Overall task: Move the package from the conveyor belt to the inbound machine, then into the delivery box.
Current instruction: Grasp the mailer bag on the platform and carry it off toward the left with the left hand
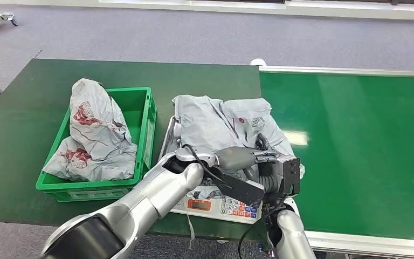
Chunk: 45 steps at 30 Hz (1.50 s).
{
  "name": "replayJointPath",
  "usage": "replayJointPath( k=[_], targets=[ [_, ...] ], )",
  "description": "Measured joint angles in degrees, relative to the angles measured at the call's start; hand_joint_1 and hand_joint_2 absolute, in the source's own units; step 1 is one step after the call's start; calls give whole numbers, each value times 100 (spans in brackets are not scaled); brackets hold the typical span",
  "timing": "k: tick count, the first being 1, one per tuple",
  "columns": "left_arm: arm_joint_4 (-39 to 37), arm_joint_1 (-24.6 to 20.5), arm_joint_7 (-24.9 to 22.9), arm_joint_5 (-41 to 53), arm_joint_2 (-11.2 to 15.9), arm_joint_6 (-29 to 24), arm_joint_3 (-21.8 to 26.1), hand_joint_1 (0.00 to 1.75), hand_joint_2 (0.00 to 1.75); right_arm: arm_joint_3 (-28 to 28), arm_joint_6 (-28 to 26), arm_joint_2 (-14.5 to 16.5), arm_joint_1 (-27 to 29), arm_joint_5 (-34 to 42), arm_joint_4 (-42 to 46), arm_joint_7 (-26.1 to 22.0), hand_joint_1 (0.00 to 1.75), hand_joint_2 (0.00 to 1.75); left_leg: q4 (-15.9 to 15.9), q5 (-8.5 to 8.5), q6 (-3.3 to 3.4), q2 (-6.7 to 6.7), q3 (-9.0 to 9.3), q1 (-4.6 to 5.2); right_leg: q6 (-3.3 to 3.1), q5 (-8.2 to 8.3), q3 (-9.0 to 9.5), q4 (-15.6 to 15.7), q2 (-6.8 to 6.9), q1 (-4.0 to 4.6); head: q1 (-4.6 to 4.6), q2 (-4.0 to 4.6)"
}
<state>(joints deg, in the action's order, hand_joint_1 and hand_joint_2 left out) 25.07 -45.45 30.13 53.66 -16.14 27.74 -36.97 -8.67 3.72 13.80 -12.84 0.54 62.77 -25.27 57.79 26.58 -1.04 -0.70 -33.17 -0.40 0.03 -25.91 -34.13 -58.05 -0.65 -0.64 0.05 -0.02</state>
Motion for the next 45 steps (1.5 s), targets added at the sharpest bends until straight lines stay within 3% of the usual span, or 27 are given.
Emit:
replayJointPath(
  k=[1,2,9,19,20,23,24,29,34,45],
  targets=[
    [-75,-77,-4,-8,10,87,-74,143,175,4,-2,-5,7,25,0,4,0,175,0,0,1,-4,2,0,1,-1,5,0,6,0,-1,0],
    [-138,-142,-11,-24,20,174,-127,175,175,5,-3,-10,16,45,1,9,0,175,-1,-1,2,-8,5,0,2,-2,10,0,11,1,-2,0],
    [-367,-389,-38,-234,137,919,-222,175,175,2,89,-28,189,295,99,3,0,175,-4,10,10,-26,-5,-1,4,-19,57,0,29,2,-1,0],
    [-372,-530,93,-383,246,742,-472,175,175,-1,224,-99,306,555,314,-25,0,175,-4,-1,10,-36,31,0,4,-15,55,0,42,1,-1,0],
    [-371,-545,104,-385,252,738,-487,164,175,-1,236,-105,308,567,319,-29,0,175,-3,-1,10,-36,31,0,4,-15,54,0,42,1,0,0],
    [-371,-570,113,-385,269,667,-532,33,175,-1,277,-122,309,603,326,-61,0,175,-3,-1,10,-39,30,0,4,-15,53,0,43,1,0,0],
    [-371,-575,112,-386,278,599,-557,0,175,-1,296,-131,312,627,330,-87,0,175,-3,-1,10,-40,29,0,4,-15,53,0,44,1,-1,0],
    [-346,-544,392,-896,429,-164,-600,0,175,7,245,-196,366,819,458,-233,0,175,-3,-4,6,-39,27,0,3,-15,45,0,43,0,0,0],
    [3,-131,937,-2179,864,-1201,-243,0,175,238,3,-344,401,838,708,-255,0,175,-3,-7,3,-24,29,0,-1,-12,27,0,26,1,-2,0],
    [843,360,1011,-3057,1143,-1601,-84,0,175,389,-31,-410,439,782,861,-204,0,175,-3,-7,6,-29,9,1,-1,-12,11,0,27,-2,1,0]
  ],
)
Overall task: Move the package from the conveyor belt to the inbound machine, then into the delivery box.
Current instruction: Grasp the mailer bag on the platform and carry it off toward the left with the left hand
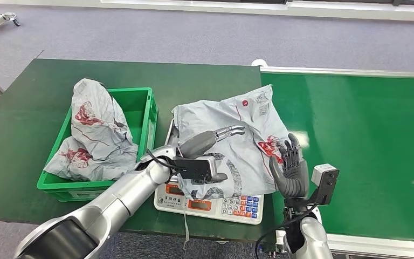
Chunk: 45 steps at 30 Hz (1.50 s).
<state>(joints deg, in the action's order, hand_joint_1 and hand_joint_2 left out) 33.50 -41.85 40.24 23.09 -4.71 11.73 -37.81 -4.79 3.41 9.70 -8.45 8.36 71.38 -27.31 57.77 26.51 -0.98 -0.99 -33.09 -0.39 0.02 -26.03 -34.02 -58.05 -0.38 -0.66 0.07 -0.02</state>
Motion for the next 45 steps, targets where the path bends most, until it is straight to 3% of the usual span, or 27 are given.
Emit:
replayJointPath(
  k=[8,13,18,25,32,36,45],
  targets=[
    [474,122,2,-140,38,-131,0,0,175,68,31,-8,17,-48,-1,32,0,175,0,0,0,0,0,0,0,0,-1,0,0,1,-1,0],
    [372,31,-115,742,59,-302,-2,0,175,117,164,-20,18,-77,-2,38,0,175,0,-1,-1,1,0,0,0,0,-3,0,-1,2,-1,0],
    [25,-160,-506,1589,49,-37,-100,0,175,136,263,-26,14,-115,-1,79,0,175,0,-1,-1,4,0,0,-1,1,-4,0,-1,2,-1,0],
    [-788,-645,-1271,3134,-49,317,-1071,0,175,136,311,-26,-57,-173,11,151,0,175,-1,4,1,-1,18,0,1,-3,25,0,3,1,-1,0],
    [-1133,-938,-1428,3342,-104,255,-1673,1,175,136,325,-26,-71,-184,46,163,0,175,-7,50,9,2,64,-1,1,-37,119,4,4,2,-1,0],
    [-1240,-994,-1475,3403,-98,196,-1802,175,175,135,387,-26,-119,-164,37,168,0,175,-10,53,10,2,103,-2,-3,-40,160,4,5,2,-2,0],
    [-1275,-1108,-1134,3046,-87,152,-1833,175,175,131,481,-33,-318,-52,-25,120,0,175,-7,17,-3,-1,156,-1,1,-20,157,3,8,4,-1,0]
  ],
)
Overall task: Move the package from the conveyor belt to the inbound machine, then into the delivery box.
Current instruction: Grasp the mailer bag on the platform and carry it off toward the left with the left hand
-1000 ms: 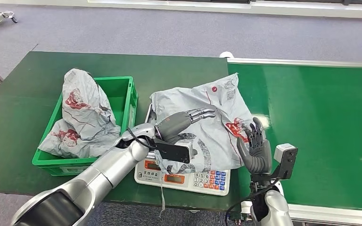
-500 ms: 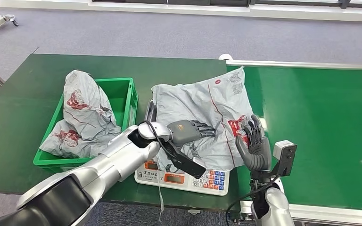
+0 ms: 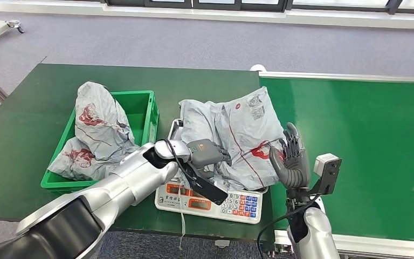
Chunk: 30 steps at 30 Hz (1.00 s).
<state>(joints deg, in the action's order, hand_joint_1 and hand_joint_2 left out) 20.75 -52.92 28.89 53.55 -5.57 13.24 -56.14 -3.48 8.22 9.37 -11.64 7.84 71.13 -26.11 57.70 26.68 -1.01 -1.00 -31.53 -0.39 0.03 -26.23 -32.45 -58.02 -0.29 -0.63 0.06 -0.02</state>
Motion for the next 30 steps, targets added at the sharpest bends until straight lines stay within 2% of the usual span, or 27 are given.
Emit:
replayJointPath(
  k=[12,20,30],
  targets=[
    [482,-133,252,-355,122,206,18,175,175,29,16,-58,137,58,-133,-57,0,175,3,-11,-2,2,-97,0,0,14,-104,-1,-9,-1,-1,0],
    [2088,-231,127,-1005,598,1174,15,175,175,193,106,-58,309,69,-98,55,0,175,3,-11,-2,2,-120,0,0,14,-125,-2,-10,-1,-1,0],
    [3584,-232,-43,-1559,1170,1260,18,175,175,292,140,-59,432,72,-23,106,0,175,3,-12,-3,4,-130,0,0,15,-135,-2,-10,-1,0,0]
  ],
)
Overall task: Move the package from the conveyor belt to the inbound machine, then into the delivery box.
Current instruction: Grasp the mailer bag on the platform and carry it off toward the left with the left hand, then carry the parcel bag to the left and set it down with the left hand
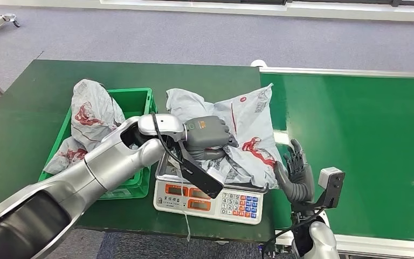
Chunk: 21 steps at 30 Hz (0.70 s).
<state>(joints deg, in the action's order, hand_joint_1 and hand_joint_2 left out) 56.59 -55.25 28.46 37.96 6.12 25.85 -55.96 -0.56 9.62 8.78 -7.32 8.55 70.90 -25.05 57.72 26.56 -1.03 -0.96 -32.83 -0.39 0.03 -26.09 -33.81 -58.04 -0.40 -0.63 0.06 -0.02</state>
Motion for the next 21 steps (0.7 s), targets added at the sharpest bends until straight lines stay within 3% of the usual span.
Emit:
replayJointPath(
  k=[6,13,21],
  targets=[
    [554,0,-284,92,349,-282,96,175,175,25,13,0,31,-16,1,2,0,175,0,0,0,1,-1,0,0,0,-1,0,0,0,-1,0],
    [534,196,-953,1824,686,-1893,527,175,175,35,11,5,163,-107,102,-4,0,175,-1,0,-1,1,-3,0,0,0,-4,-1,-1,1,-1,0],
    [405,406,-1218,2282,787,-2148,908,175,175,52,10,24,218,-135,193,14,0,175,0,0,0,0,-12,0,0,0,-7,-1,-2,-1,0,0]
  ],
)
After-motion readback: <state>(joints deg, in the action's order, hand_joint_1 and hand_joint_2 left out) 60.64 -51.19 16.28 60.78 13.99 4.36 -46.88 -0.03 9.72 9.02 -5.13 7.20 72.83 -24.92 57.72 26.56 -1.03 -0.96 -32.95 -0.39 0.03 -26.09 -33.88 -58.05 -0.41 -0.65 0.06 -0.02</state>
